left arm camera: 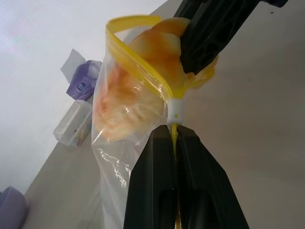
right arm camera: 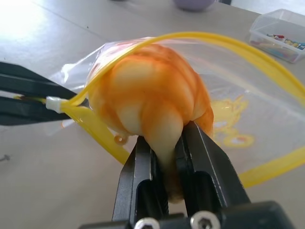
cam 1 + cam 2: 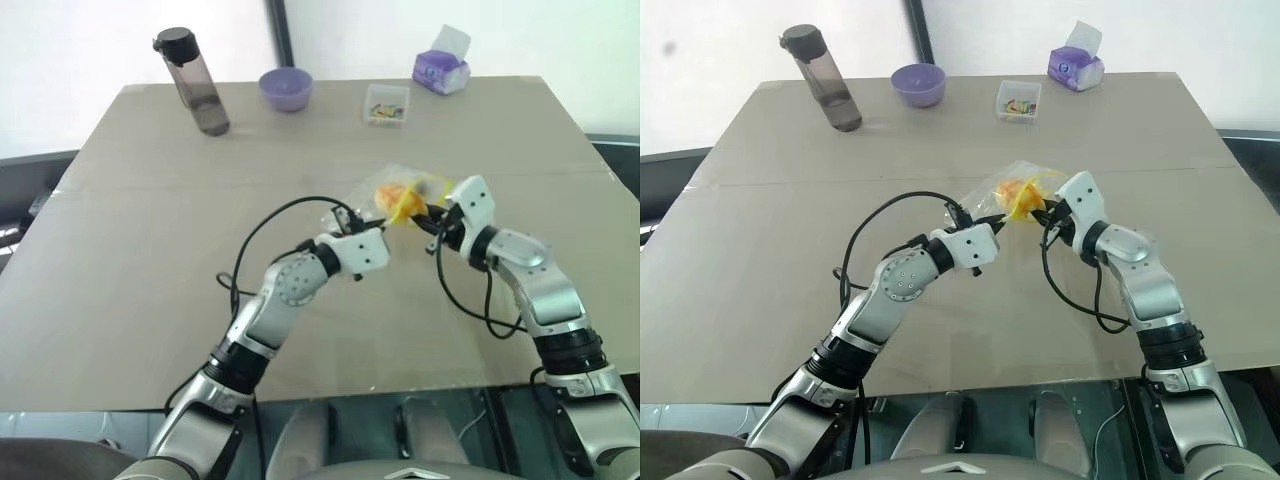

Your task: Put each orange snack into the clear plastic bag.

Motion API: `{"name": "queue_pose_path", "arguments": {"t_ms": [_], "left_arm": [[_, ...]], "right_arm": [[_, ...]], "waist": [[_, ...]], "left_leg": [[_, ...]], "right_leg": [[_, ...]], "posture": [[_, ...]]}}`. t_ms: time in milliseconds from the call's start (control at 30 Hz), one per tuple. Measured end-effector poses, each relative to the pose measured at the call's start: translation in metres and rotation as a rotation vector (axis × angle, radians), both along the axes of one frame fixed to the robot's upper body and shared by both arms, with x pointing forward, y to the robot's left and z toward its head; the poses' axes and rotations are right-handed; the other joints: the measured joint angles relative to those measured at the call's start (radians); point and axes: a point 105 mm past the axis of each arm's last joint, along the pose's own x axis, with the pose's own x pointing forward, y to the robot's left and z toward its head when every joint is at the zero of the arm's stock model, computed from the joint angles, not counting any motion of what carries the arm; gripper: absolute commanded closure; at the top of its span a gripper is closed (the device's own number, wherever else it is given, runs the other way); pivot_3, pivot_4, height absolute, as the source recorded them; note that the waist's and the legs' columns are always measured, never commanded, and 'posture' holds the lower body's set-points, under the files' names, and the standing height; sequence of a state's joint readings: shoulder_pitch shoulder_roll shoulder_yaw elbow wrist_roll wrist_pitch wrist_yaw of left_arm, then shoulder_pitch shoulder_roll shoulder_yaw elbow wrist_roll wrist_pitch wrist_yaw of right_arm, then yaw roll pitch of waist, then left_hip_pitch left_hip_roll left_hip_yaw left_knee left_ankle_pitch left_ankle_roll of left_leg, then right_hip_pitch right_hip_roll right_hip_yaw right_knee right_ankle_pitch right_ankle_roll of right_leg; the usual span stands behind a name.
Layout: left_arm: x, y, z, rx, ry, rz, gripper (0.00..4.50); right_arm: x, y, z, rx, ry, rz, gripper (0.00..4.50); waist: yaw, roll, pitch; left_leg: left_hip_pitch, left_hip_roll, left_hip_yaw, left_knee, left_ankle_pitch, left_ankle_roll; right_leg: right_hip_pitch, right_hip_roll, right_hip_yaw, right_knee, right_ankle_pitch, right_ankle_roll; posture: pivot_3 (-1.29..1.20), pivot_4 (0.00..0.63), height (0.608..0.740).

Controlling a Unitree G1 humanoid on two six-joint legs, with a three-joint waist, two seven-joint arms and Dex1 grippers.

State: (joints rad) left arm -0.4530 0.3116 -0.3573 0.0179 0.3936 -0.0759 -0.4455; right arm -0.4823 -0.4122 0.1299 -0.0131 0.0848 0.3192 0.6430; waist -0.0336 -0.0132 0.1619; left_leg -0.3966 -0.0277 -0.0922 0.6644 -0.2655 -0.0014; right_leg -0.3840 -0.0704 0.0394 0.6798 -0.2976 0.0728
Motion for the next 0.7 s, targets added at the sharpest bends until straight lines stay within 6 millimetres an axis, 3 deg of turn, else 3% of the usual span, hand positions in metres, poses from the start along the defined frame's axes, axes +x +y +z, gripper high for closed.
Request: {"name": "queue_pose_path", "arguments": {"t_ms": [67,200,267,333,433,467,567,700], "left_arm": [[0.000,0.000,0.000,0.000,0.004,-0.005,4.50],[-0.002,-0.001,0.000,0.001,0.003,-0.014,4.50],[-0.002,-0.001,0.000,0.002,0.001,-0.016,4.50],[-0.003,-0.002,0.000,0.000,0.000,-0.020,4.50],[-0.004,-0.003,0.000,0.002,-0.004,-0.029,4.50],[-0.004,-0.002,0.000,0.005,-0.004,-0.027,4.50],[-0.004,-0.003,0.000,0.004,-0.004,-0.029,4.50],[-0.004,-0.003,0.000,0.003,-0.003,-0.030,4.50]], "right_arm": [[0.000,0.003,-0.001,-0.002,0.006,-0.001,4.20],[0.007,-0.008,-0.015,-0.259,-0.069,-0.036,4.20],[0.009,-0.008,-0.018,-0.241,-0.053,-0.043,4.20],[0.006,0.005,-0.013,-0.139,-0.027,-0.017,4.20],[0.006,0.004,-0.012,-0.168,-0.047,-0.013,4.20],[0.007,0.004,-0.010,-0.132,-0.037,-0.019,3.68],[0.005,0.013,-0.003,-0.055,-0.012,-0.003,2.88],[0.002,0.013,-0.004,-0.138,-0.042,0.027,0.90]], "waist": [[0.000,0.000,0.000],[0.003,0.000,0.000],[0.002,0.000,0.000],[-0.007,0.000,0.000],[-0.004,0.000,0.000],[-0.003,0.000,0.000],[-0.003,0.000,0.000],[-0.002,0.000,0.000]], "left_leg": [[0.000,0.000,0.000,0.000,0.000,0.000],[0.000,-0.001,0.000,0.000,0.000,0.000],[0.000,0.000,0.000,0.000,0.000,-0.001],[0.000,0.001,0.001,-0.001,0.001,-0.002],[-0.001,0.000,0.001,0.000,0.001,-0.001],[-0.001,0.000,0.001,0.000,0.000,0.000],[-0.001,0.000,0.001,0.000,0.000,0.000],[-0.001,0.000,0.001,0.000,0.000,0.000]], "right_leg": [[0.000,0.000,0.000,0.000,0.000,0.000],[0.000,0.000,0.000,0.000,0.000,0.000],[-0.001,0.000,0.000,0.000,0.000,0.000],[-0.001,0.001,0.001,0.001,0.000,0.000],[-0.001,0.000,0.001,0.000,0.000,0.000],[-0.001,0.000,0.001,0.000,0.000,0.000],[-0.001,0.000,0.001,0.000,0.000,0.000],[-0.001,0.000,0.001,0.000,0.000,0.000]], "posture": [[0.00,0.150,0.740],[0.00,0.150,0.740],[0.00,0.150,0.740],[0.00,0.150,0.740],[0.00,0.150,0.740],[0.00,0.150,0.740],[0.00,0.150,0.740],[0.00,0.150,0.740]]}}
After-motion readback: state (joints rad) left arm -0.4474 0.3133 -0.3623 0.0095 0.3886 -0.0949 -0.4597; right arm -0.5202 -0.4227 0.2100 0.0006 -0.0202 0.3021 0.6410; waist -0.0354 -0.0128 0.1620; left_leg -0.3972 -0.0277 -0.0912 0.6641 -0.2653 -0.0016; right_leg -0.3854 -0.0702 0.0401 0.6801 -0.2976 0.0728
